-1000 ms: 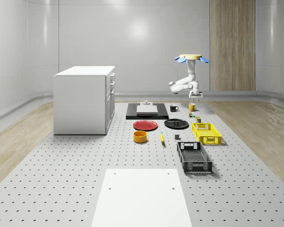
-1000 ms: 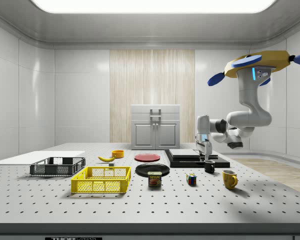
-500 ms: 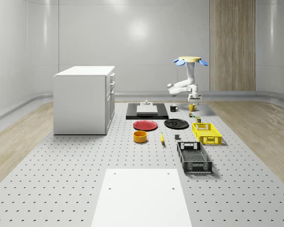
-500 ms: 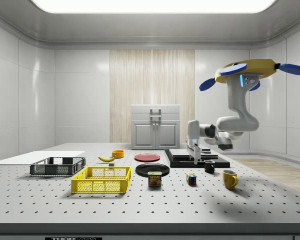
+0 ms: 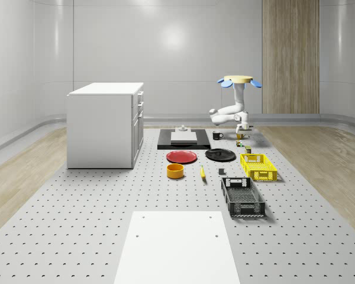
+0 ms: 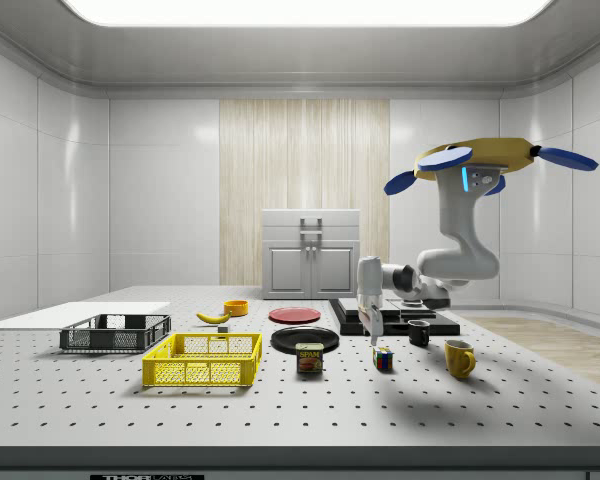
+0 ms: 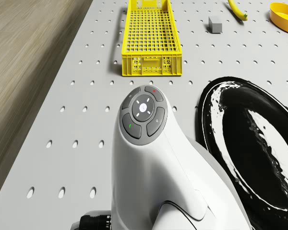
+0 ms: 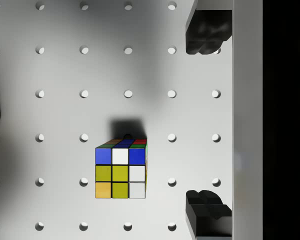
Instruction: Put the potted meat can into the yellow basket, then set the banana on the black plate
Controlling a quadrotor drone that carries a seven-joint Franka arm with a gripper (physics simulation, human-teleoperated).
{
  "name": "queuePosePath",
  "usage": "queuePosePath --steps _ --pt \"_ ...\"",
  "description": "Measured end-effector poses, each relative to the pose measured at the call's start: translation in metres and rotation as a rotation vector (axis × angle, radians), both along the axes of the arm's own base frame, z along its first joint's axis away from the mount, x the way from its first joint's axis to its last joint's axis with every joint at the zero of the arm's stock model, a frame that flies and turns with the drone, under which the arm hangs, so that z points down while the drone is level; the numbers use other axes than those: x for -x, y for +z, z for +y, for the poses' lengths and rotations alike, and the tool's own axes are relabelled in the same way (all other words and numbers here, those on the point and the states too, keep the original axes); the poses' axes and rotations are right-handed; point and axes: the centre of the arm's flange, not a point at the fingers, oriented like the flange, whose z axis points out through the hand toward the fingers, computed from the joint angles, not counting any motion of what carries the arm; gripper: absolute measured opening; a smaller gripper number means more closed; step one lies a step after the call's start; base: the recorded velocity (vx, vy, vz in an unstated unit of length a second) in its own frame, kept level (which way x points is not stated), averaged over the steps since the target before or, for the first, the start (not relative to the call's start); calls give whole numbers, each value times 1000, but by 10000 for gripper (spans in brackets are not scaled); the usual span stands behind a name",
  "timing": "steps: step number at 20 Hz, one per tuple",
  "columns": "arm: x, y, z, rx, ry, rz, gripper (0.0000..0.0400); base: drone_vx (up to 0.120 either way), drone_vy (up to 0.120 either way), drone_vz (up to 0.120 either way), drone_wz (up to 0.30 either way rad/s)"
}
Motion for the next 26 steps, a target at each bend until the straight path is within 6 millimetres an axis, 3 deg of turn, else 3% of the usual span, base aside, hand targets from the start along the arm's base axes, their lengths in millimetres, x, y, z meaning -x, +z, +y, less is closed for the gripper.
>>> queuePosePath --steps 4,15,26 --pt "0 0 0 0 0 0 400 120 0 -100 0" --pt "0 0 0 0 0 0 400 120 0 0 0" --pt "0 0 0 0 0 0 400 120 -47 0 0"
